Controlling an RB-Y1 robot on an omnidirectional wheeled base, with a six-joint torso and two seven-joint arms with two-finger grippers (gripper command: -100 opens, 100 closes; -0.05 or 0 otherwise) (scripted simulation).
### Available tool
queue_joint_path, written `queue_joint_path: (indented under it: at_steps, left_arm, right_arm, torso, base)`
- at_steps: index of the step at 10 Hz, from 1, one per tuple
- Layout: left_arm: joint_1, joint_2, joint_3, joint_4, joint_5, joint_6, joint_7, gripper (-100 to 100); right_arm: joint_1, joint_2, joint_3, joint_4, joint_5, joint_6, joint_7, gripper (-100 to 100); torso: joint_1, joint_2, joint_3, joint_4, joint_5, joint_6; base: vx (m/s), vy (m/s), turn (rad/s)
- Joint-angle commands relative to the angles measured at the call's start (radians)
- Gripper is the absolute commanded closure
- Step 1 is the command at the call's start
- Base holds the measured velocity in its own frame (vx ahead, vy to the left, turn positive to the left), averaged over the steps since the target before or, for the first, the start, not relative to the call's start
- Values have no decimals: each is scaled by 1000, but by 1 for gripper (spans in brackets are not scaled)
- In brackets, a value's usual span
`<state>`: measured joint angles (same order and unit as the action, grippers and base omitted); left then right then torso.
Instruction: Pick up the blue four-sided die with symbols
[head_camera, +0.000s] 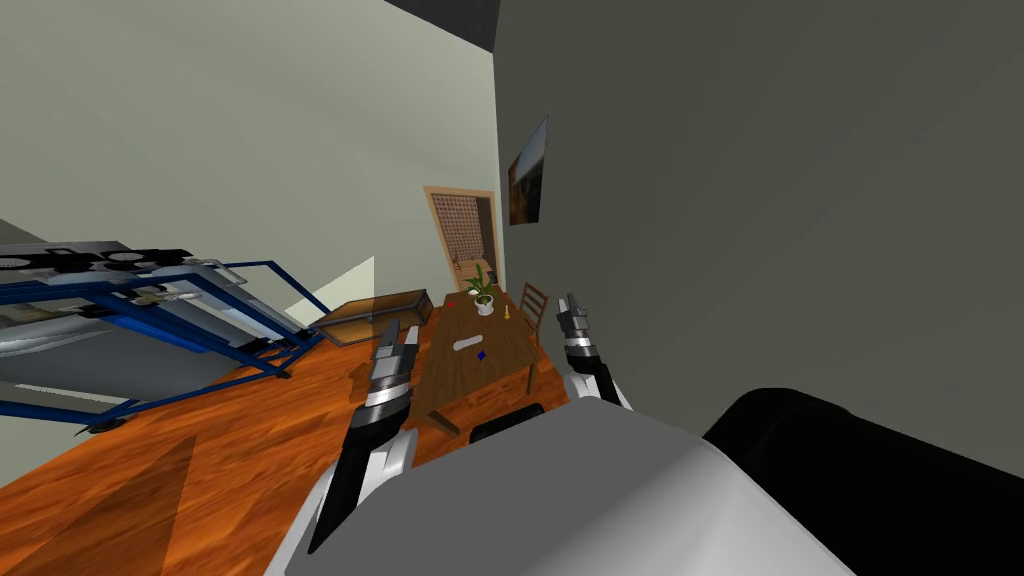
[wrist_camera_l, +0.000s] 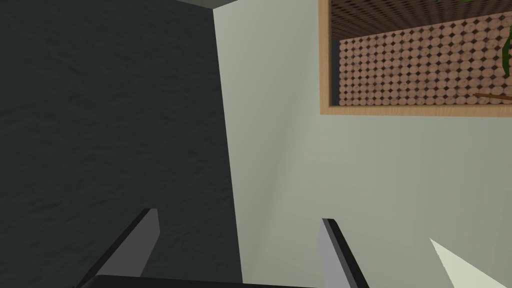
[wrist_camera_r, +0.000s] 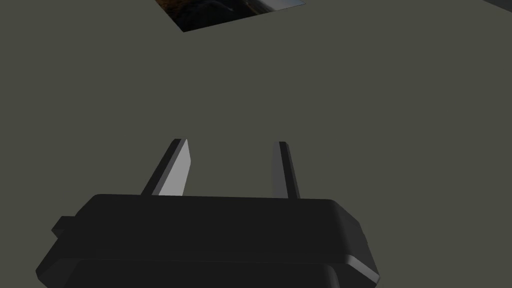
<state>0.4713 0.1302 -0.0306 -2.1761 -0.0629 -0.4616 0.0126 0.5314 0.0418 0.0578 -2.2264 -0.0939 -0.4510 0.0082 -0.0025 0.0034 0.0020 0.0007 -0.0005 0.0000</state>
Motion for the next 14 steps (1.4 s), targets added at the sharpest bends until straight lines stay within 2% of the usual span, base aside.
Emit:
queue_joint_path:
  at_steps: [1,2,6,7,8,9,11,12,14]
  left_arm:
    - [-31,15,6,50,-9,0,-9,-100]
    - [-31,15,6,56,-9,0,-9,-100]
    - [-98,36,18,202,-35,-6,-35,-100]
    - [-98,36,18,210,-35,-6,-35,-100]
    - [-117,39,21,249,-43,-4,-43,-100]
    - [-117,39,21,254,-43,-4,-43,-100]
    - [-159,44,23,326,-60,2,-61,-100]
    - [-159,44,23,347,-60,2,-61,-100]
    - [-204,50,22,425,-80,14,-82,-100]
  right_arm:
    - [0,0,0,0,0,0,0,0]
    - [0,0,0,0,0,0,0,0]
    - [0,0,0,0,0,0,0,0]
    - [0,0,0,0,0,0,0,0]
    - [0,0,0,0,0,0,0,0]
    - [0,0,0,0,0,0,0,0]
    - [0,0,0,0,0,0,0,0]
    - [0,0,0,0,0,0,0,0]
    - [0,0,0,0,0,0,0,0]
  torso:
    - [0,0,0,0,0,0]
    - [0,0,0,0,0,0]
    - [0,-1,0,0,0,0]
    - [-1,0,0,0,0,0]
    - [0,-1,0,0,0,0]
    - [1,-1,-1,0,0,0]
    - [1,-2,-1,0,0,0]
    - [1,-2,-1,0,0,0]
    - [1,-2,-1,0,0,0]
  base:
    - [-52,-41,5]
    - [-31,-28,1]
    - [-46,-39,-7]
    - [-44,-38,-1]
    - [-33,-26,-16]
    - [-20,-15,-11]
    - [-24,-26,-29]
    - [-28,-28,-19]
    - [-35,-31,-54]
